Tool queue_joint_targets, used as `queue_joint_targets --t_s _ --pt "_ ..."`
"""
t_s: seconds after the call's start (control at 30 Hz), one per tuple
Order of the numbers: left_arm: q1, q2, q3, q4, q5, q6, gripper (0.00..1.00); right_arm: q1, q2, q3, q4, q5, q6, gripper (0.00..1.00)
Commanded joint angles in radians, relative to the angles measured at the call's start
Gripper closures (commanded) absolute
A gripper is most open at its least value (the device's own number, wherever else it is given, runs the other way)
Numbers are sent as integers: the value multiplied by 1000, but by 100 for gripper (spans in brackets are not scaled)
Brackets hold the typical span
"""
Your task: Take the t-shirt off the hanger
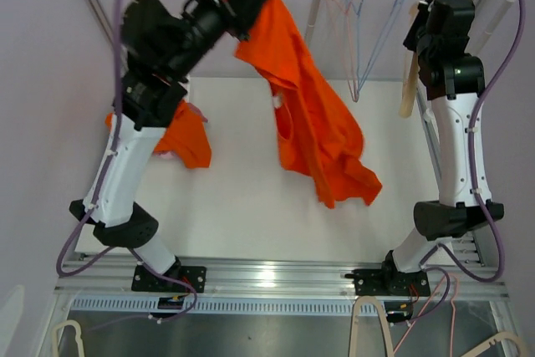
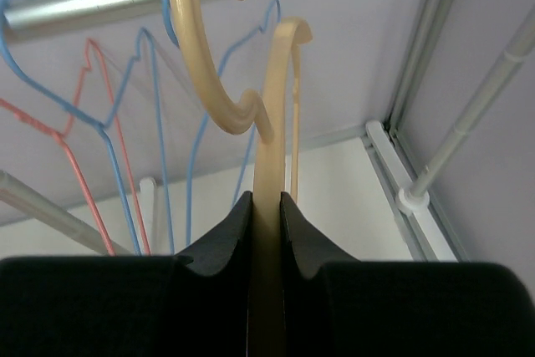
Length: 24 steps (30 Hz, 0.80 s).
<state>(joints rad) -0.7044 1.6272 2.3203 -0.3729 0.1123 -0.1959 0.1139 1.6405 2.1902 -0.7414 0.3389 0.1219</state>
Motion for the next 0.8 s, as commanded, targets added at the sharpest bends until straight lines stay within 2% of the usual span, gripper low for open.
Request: queue_joint_targets --t_s 0.0,0.07,0.1,0.17,0.27,0.4,0.5,0.7,0.73,0.77 --pt "120 72 190 -94 130 24 99 -6 65 164 71 20 -33 100" --pt "224 56 162 47 144 13 99 -10 96 218 82 17 -47 100" --pt "256 31 80 107 147 12 99 -19 107 224 102 17 -44 100" --pt "356 17 21 249 141 4 99 -39 127 223 123 -10 -18 100" --pt "481 60 62 276 179 -25 99 -72 163 230 146 -55 8 100" --pt "597 134 118 312 193 -56 99 -98 217 269 180 -113 38 100" --pt "674 212 238 302 227 -100 99 -106 249 278 214 -161 74 100" --pt "790 204 176 339 221 -140 99 -158 344 359 244 -224 122 100" --pt "802 204 168 324 205 -149 99 -163 354 379 249 -256 125 100" --pt "818 204 159 304 132 -169 99 -169 361 378 255 -267 136 100"
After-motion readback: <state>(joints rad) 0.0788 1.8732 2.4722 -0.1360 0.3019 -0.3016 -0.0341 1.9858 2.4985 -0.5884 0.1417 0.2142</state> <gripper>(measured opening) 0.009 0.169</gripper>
